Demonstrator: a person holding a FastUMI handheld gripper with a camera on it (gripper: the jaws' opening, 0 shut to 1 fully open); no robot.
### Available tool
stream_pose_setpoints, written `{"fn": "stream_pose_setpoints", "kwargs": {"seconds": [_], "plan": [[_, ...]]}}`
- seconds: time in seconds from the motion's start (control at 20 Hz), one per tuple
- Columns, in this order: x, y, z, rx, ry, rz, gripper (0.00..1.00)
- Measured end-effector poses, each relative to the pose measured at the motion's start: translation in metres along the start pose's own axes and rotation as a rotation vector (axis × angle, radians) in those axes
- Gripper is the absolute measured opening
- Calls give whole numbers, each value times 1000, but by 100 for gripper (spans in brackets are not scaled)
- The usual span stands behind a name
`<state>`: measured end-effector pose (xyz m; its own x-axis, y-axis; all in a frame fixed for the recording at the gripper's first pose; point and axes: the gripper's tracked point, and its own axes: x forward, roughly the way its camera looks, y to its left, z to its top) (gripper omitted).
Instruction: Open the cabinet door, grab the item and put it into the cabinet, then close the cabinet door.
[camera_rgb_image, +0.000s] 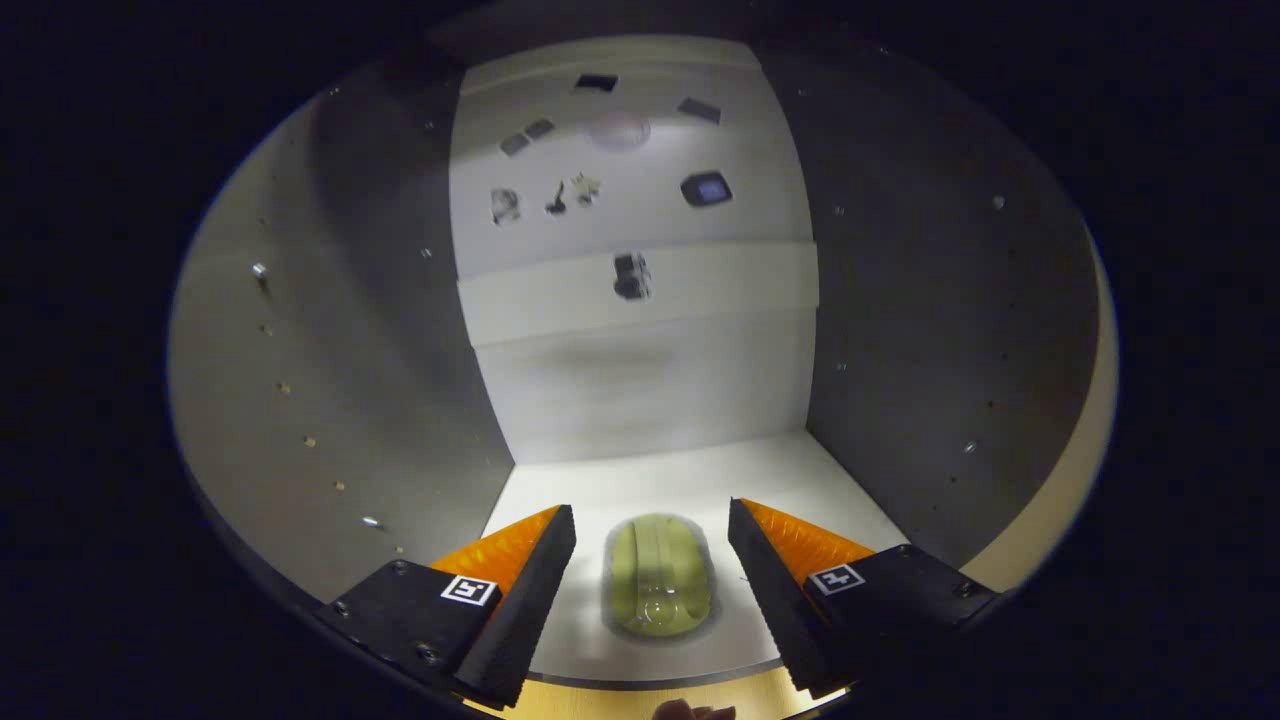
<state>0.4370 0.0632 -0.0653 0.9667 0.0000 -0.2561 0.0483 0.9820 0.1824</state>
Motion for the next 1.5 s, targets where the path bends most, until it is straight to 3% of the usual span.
{"fn": "stream_pose_setpoints", "kwargs": {"seconds": [0.2, 0.4, 0.6, 0.9, 1.1, 1.25, 1.5], "plan": [[-62, 6, 50, -46, -173, 7, 98], [-138, 12, 66, -49, -220, 36, 98], [-215, -1, 69, -119, -302, 10, 98], [-319, -36, 68, -52, -339, -10, 97], [-383, -49, 60, -87, -388, -26, 97], [-422, -58, 45, -85, -394, -26, 97], [-470, -125, 41, -31, -408, -86, 97]]}}
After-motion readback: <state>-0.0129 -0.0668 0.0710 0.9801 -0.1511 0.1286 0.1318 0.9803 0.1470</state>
